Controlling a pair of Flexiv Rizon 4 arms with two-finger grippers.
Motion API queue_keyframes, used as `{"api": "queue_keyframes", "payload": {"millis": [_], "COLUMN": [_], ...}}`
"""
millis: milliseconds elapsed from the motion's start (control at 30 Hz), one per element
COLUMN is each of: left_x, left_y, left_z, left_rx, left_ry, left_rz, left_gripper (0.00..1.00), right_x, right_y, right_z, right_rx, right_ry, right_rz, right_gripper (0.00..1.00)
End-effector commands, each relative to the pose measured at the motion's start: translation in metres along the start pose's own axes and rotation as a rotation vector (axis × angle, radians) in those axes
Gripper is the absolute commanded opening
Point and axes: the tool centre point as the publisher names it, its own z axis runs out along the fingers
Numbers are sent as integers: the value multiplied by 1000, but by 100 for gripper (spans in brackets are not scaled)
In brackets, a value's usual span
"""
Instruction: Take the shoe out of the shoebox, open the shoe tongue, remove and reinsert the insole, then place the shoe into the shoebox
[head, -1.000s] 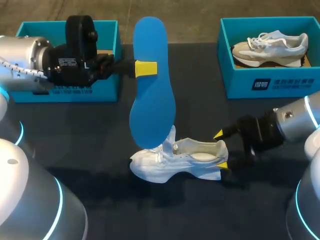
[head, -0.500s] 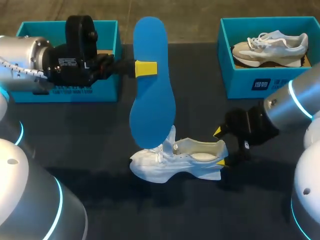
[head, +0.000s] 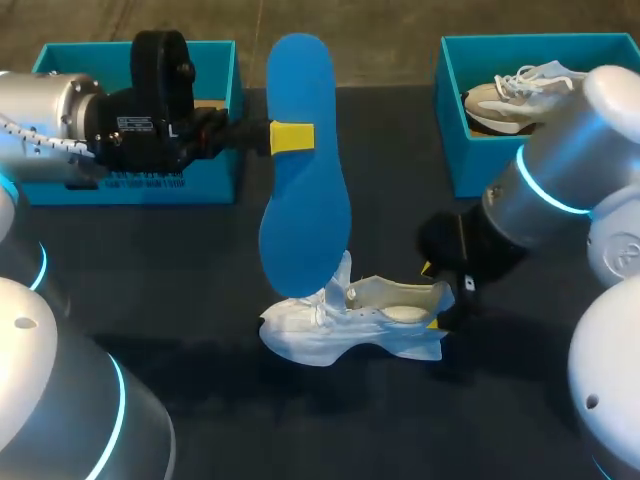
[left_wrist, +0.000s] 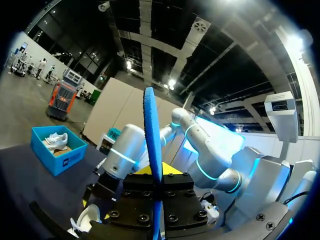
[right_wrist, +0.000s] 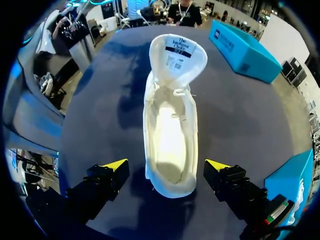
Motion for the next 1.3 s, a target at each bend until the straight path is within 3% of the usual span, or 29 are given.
{"api": "queue_keyframes", "payload": {"millis": [33,367,800,1300], "left_x": [-1,-1,-1,-1], "left_y": [0,0,0,0], "left_z": [1,1,1,1], "left_rx": [-2,-2,-2,-2], "left_ry": [0,0,0,0], "left_rz": [0,0,0,0], "left_gripper": [0,0,0,0], "right_x": [2,7,8,-18], "right_y": [5,6,7,33], "right_z": [2,3,3,-1], "right_rx": [221,286,311,282], "right_ry": [-8,-3,21,-25], "right_rz": [3,16,32,-16], "right_gripper": [100,100,100,100]}}
